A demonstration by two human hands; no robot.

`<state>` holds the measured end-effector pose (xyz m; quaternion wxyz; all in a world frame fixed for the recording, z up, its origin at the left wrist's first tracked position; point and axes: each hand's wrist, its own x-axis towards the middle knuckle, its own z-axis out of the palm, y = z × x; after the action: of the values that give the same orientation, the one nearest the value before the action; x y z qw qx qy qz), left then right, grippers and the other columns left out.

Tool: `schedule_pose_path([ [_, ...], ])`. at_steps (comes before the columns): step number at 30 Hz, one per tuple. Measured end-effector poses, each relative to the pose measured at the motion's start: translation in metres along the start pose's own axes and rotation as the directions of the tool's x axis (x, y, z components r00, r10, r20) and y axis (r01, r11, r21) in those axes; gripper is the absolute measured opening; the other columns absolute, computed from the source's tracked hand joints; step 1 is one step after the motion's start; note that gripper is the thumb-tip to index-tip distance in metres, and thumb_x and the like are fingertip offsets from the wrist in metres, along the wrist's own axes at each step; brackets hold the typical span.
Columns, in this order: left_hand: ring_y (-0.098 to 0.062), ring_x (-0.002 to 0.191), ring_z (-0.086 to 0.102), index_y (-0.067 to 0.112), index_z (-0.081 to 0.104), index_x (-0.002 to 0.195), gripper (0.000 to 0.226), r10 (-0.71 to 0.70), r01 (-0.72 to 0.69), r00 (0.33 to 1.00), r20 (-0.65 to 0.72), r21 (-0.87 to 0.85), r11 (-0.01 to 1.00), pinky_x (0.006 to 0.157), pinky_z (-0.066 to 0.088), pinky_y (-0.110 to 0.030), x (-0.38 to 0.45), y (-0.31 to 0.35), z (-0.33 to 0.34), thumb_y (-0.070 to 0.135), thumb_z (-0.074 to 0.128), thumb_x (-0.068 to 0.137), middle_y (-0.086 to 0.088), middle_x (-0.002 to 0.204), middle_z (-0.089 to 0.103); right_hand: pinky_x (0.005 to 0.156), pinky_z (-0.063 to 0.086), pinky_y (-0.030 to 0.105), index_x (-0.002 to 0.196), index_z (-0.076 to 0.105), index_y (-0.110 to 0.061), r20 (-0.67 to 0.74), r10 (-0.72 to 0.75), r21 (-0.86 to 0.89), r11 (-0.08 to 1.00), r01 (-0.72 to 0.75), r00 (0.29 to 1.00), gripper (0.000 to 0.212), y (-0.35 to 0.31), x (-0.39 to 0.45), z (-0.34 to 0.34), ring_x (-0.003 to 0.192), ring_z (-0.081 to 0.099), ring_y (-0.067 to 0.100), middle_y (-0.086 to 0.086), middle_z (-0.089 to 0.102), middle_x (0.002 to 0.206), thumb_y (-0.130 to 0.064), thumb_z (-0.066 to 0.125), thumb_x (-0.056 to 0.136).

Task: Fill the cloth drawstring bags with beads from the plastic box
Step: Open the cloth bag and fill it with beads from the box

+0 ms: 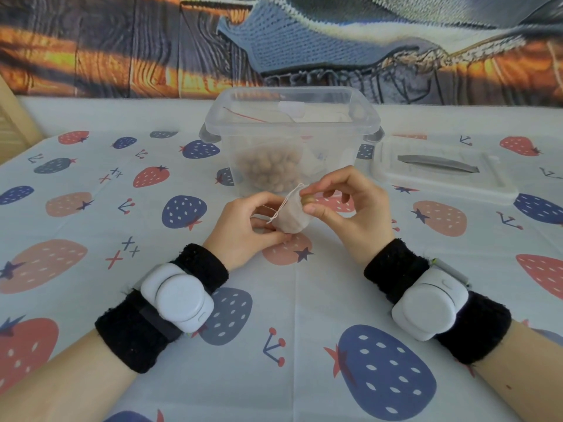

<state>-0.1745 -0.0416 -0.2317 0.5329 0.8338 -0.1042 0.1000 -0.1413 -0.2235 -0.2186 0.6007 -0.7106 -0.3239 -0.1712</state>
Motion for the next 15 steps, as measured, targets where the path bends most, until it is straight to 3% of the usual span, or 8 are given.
schedule_pose_path([
  [3, -0.009, 0.089, 0.063, 0.017, 0.066, 0.100, 0.040, 0.007, -0.007, 1.000, -0.010, 0.001, 1.000, 0.074, 0.051, -0.017, -0.001, 0.000, 0.001, 0.001, 0.081, 0.067, 0.005, 0.092, 0.068, 0.068, 0.034, 0.011, 0.077, 0.061, -0.034, -0.012, 0.032, -0.050, 0.998, -0.033, 0.999, 0.022, 0.003, 0.000, 0.000, 0.073, 0.054, 0.005, 0.009, 0.067, 0.084, -0.022, 0.077, 0.070],
  [6, -0.010, 0.088, 0.063, 0.015, 0.066, 0.101, 0.039, 0.019, -0.018, 1.000, -0.015, 0.007, 1.000, 0.076, 0.053, -0.018, -0.001, 0.000, 0.001, 0.000, 0.080, 0.068, 0.003, 0.092, 0.069, 0.065, 0.035, 0.015, 0.077, 0.064, -0.034, -0.013, 0.040, -0.061, 0.997, -0.041, 0.999, 0.017, 0.007, 0.001, 0.000, 0.070, 0.050, 0.001, -0.003, 0.065, 0.076, -0.021, 0.074, 0.073],
  [9, -0.010, 0.088, 0.064, 0.013, 0.067, 0.101, 0.038, 0.006, -0.006, 1.000, -0.013, -0.002, 1.000, 0.075, 0.053, -0.018, -0.001, 0.000, 0.000, -0.001, 0.080, 0.068, 0.000, 0.092, 0.069, 0.070, 0.039, 0.016, 0.081, 0.065, -0.037, 0.016, 0.063, -0.081, 0.995, -0.061, 0.998, 0.016, 0.012, 0.001, 0.001, 0.071, 0.050, 0.003, -0.014, 0.062, 0.074, -0.021, 0.067, 0.081],
  [11, -0.013, 0.089, 0.064, 0.010, 0.067, 0.100, 0.037, -0.008, 0.007, 1.000, -0.016, -0.015, 1.000, 0.075, 0.053, -0.019, 0.000, -0.001, 0.000, -0.002, 0.079, 0.068, -0.004, 0.093, 0.069, 0.076, 0.044, 0.025, 0.087, 0.063, -0.041, 0.067, 0.068, -0.100, 0.993, -0.061, 0.995, 0.021, 0.015, 0.002, 0.002, 0.078, 0.055, 0.012, -0.019, 0.064, 0.078, -0.021, 0.056, 0.087],
  [13, -0.018, 0.091, 0.064, 0.009, 0.067, 0.100, 0.036, -0.019, 0.018, 1.000, -0.023, -0.034, 0.999, 0.076, 0.053, -0.020, 0.001, -0.003, 0.000, -0.003, 0.079, 0.069, -0.006, 0.094, 0.069, 0.081, 0.047, 0.028, 0.096, 0.063, -0.036, 0.128, 0.048, -0.119, 0.992, -0.032, 0.991, 0.030, 0.017, 0.002, 0.000, 0.084, 0.057, 0.011, -0.023, 0.063, 0.082, -0.012, 0.048, 0.088],
  [15, -0.020, 0.092, 0.064, 0.009, 0.066, 0.100, 0.036, -0.026, 0.025, 0.999, -0.023, -0.049, 0.998, 0.077, 0.054, -0.020, 0.002, -0.004, 0.000, -0.004, 0.078, 0.069, -0.006, 0.095, 0.069, 0.081, 0.046, 0.020, 0.104, 0.062, -0.027, 0.178, 0.019, -0.158, 0.987, 0.009, 0.984, 0.037, 0.019, 0.003, -0.001, 0.084, 0.055, 0.005, -0.023, 0.059, 0.087, 0.000, 0.046, 0.084],
])
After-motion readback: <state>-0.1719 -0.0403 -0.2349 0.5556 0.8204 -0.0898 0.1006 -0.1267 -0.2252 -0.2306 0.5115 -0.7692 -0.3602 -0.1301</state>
